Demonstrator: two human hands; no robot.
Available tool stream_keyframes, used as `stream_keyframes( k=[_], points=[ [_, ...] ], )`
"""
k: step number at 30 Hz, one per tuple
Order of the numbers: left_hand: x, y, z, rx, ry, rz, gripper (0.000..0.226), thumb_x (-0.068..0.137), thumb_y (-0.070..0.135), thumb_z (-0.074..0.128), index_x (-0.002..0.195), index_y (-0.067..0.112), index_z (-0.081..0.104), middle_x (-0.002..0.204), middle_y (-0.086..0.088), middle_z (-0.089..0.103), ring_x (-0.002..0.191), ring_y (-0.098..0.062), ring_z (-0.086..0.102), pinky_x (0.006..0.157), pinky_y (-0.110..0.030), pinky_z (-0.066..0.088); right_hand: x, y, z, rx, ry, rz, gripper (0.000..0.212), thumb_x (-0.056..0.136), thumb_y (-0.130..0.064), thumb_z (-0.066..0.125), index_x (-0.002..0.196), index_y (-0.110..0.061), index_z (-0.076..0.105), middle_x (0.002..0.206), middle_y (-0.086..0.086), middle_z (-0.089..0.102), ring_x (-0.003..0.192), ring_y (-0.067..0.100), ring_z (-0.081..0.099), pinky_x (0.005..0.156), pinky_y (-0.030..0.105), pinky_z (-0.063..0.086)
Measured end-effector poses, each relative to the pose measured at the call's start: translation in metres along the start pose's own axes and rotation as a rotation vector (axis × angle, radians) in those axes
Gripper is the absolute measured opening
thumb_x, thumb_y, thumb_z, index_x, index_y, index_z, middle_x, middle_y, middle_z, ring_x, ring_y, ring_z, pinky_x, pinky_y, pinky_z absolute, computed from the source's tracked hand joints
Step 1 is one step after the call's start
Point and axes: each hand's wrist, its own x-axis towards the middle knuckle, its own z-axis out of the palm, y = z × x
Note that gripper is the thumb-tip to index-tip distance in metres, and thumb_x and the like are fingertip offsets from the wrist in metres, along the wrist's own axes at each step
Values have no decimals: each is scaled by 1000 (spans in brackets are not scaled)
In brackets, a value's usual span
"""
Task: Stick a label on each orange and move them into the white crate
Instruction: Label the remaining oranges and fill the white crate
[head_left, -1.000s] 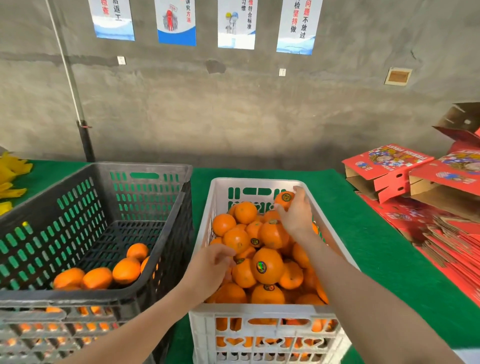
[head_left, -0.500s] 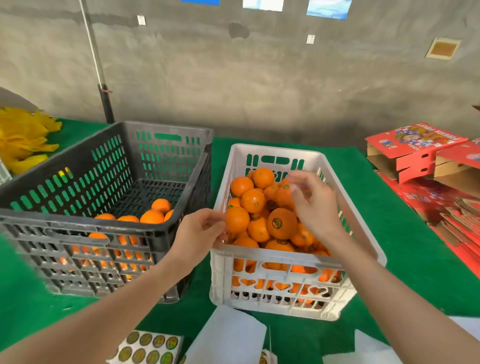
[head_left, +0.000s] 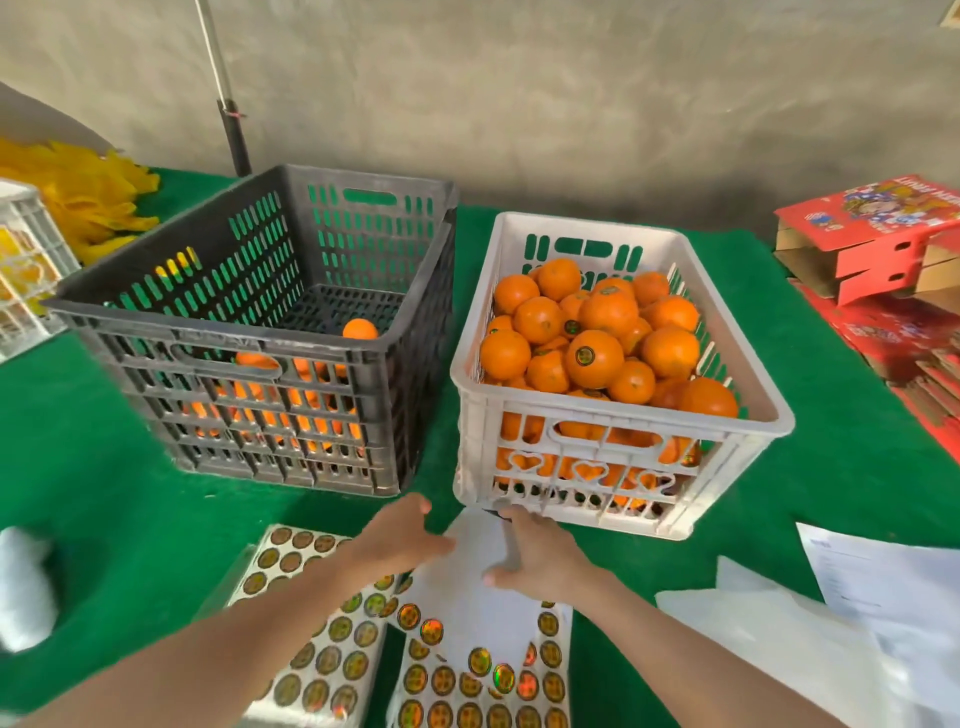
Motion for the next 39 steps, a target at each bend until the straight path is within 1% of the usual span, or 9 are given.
stream_keyframes(
  k=[3,6,10,13,17,21,25,28,39],
  points=[
    [-1,-11,15,191,-31,-43,76,80,44,69,142,17,36,138,-6,48,130,-27,39,108,-41,34,-1,-1,5,135,130,-54,54,87,-13,59,135,-20,36,119,6,58,109,21,55,89,27,42],
    [-2,-8,15,61,-45,-12,69,73,35,78,132,20,45,129,-1,54,118,-21,48,100,-36,39,-6,-2,-5,283,217,-134,41,90,-2,52,125,-20,43,108,0,57,96,16,55,82,24,42],
    [-8,-7,6,-244,-174,-52,26,74,16,80,97,10,69,92,-4,73,87,-21,69,77,-29,55,-16,-3,-24,278,419,-177,36,88,-3,57,121,-16,48,108,6,59,99,24,56,85,30,43],
    [-13,-5,6,-446,-181,-126,24,78,17,77,99,9,69,90,-8,75,87,-26,70,80,-38,56,-32,-12,-23,84,692,-350,25,79,-6,71,103,-7,65,112,15,58,106,31,54,90,38,44],
    [-19,-2,9,-626,-231,-163,28,81,18,75,104,4,68,92,-12,75,89,-31,70,75,-39,57,-52,-31,-7,-34,787,-475,18,72,-22,76,88,-17,71,131,18,48,125,34,38,102,49,35],
    [-25,-1,7,-804,-359,-180,27,85,13,68,109,2,66,102,-20,72,97,-36,68,89,-44,53,-61,-42,3,-191,772,-400,12,73,-29,71,85,-30,71,140,17,45,133,37,29,106,55,21],
    [-30,1,5,-933,-431,-158,27,86,8,54,112,2,60,90,-19,69,81,-31,65,76,-37,53,-68,-45,14,-29,676,-448,20,62,-16,86,77,-19,73,89,2,63,87,25,61,76,41,54],
    [-31,1,4,-989,-411,-147,29,88,2,48,116,2,56,95,-21,65,82,-32,63,74,-38,53,-70,-46,13,22,632,-449,21,60,-10,87,74,-17,73,75,-1,60,71,19,61,68,27,52],
    [-30,5,6,-818,-275,-154,27,79,-15,61,105,-9,63,109,-31,63,91,-39,65,77,-42,55,-73,-48,12,227,460,-378,7,78,-14,71,83,-10,75,83,2,63,74,12,57,70,24,49]
  ],
)
